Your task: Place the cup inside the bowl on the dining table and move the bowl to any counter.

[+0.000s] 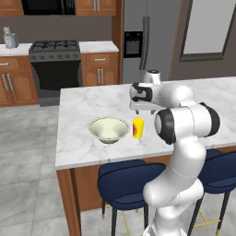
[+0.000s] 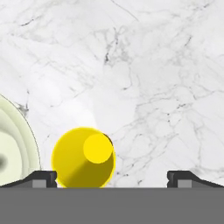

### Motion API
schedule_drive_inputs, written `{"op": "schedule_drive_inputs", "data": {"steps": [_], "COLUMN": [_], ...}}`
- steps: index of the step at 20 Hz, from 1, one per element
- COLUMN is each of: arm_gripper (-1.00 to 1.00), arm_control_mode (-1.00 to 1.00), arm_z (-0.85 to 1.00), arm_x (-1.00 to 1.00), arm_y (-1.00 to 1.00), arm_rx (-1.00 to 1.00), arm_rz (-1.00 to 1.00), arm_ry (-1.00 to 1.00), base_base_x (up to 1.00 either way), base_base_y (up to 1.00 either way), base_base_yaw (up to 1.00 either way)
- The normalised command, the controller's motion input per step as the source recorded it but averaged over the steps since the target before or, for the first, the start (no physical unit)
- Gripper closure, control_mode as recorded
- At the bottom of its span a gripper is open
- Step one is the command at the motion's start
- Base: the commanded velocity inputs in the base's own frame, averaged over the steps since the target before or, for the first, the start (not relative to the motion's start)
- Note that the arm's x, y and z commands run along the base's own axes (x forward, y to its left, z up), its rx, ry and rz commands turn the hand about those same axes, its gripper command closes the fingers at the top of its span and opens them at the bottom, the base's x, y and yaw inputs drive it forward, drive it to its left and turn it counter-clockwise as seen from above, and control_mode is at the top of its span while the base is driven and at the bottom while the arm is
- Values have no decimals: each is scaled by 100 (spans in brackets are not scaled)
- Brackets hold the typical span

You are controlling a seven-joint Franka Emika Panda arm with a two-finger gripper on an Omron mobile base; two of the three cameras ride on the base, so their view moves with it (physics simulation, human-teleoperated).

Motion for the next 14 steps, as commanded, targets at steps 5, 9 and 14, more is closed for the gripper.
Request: {"op": "schedule_drive_inputs", "data": {"steps": [5,9,14], "arm_gripper": [-100,-100,-100], "arm_control_mode": [-100,-100,-100], "arm_z": [-9,-8,-10], "arm_x": [3,1,0], "arm_y": [0,0,0], "arm_rx": [0,0,0], "arm_rz": [0,0,0], "arm_ry": [2,2,1], "base_base_x": [0,0,0], "base_base_y": [0,0,0], "base_base_yaw": [0,0,0]}}
